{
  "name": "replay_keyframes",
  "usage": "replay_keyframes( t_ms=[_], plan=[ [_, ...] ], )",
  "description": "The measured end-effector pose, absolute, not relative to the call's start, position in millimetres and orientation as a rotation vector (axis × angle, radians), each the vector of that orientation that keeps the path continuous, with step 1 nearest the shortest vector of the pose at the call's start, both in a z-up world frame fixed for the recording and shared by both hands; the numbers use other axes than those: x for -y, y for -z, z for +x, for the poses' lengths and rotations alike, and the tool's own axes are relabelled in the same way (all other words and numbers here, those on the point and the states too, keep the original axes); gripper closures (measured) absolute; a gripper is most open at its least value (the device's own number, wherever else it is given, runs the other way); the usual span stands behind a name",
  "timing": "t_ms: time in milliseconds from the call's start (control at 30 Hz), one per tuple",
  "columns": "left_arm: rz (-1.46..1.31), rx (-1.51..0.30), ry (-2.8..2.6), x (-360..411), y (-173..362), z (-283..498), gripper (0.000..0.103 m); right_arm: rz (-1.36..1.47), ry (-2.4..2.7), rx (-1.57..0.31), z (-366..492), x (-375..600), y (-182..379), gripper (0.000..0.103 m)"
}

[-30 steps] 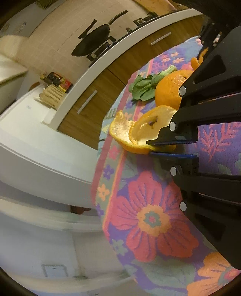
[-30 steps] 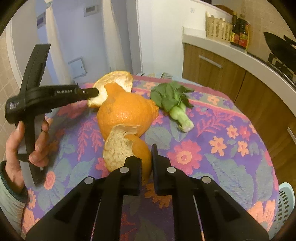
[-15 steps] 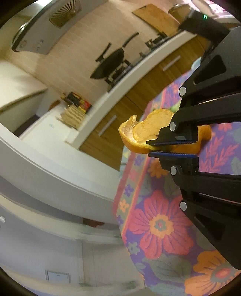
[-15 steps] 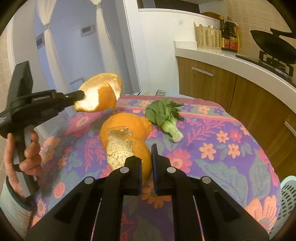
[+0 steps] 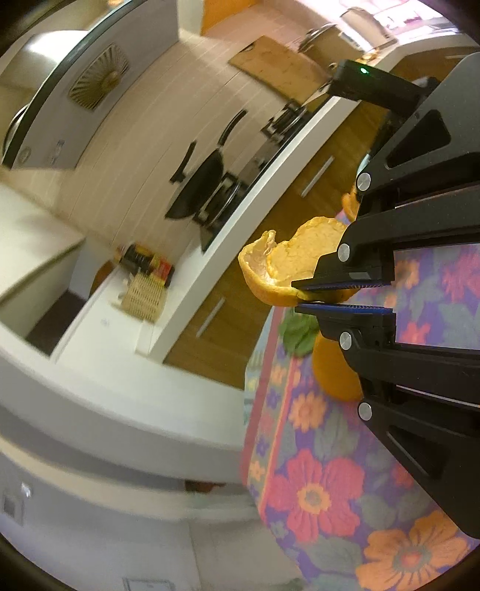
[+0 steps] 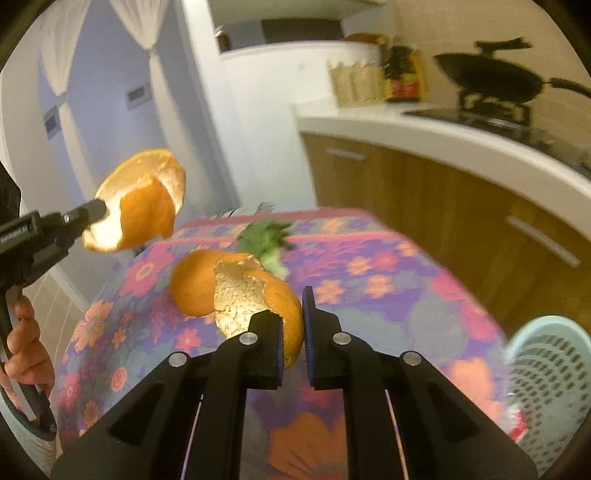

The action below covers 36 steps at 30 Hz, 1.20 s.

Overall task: Collect trash
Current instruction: 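Carry both orange peels with both tools over the blue basket, then open the left tool dropping its peel while the right tool drops its peel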

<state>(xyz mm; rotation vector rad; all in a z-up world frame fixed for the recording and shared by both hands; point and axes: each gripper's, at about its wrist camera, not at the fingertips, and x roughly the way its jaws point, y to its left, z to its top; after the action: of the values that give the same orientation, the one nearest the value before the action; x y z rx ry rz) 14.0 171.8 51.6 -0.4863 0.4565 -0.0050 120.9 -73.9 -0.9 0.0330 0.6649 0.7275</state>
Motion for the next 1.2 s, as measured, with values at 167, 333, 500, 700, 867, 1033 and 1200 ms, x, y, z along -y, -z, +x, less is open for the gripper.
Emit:
replay_keyframes(
  t_ms=[167, 333, 500, 700, 867, 1033, 1200],
  plan=[
    [-0.426, -0.479, 0.089, -120, -64, 30, 0.098, 0.044, -0.648, -0.615, 110, 133, -18, 0.096],
    [-0.345, -0.511, 0.177, -60, -71, 48, 0.098, 0.075, -0.545, -0.601, 105, 196, -20, 0.096],
    [-0.255, -0.562, 0.262, 5, -70, 69, 0.098, 0.117, -0.419, -0.624, 108, 263, -13, 0.096],
    [-0.200, -0.615, 0.342, 65, -61, 93, 0.098, 0.203, -0.311, -0.695, 119, 330, 7, 0.096],
    [-0.169, -0.670, 0.384, 102, -47, 113, 0.098, 0.216, -0.248, -0.774, 132, 352, 28, 0.096],
    [-0.148, -0.717, 0.400, 129, -34, 130, 0.099, 0.254, -0.208, -0.875, 144, 369, 57, 0.096],
    [-0.136, -0.755, 0.408, 148, -22, 142, 0.098, 0.258, -0.178, -0.952, 153, 380, 74, 0.094]
  ],
)
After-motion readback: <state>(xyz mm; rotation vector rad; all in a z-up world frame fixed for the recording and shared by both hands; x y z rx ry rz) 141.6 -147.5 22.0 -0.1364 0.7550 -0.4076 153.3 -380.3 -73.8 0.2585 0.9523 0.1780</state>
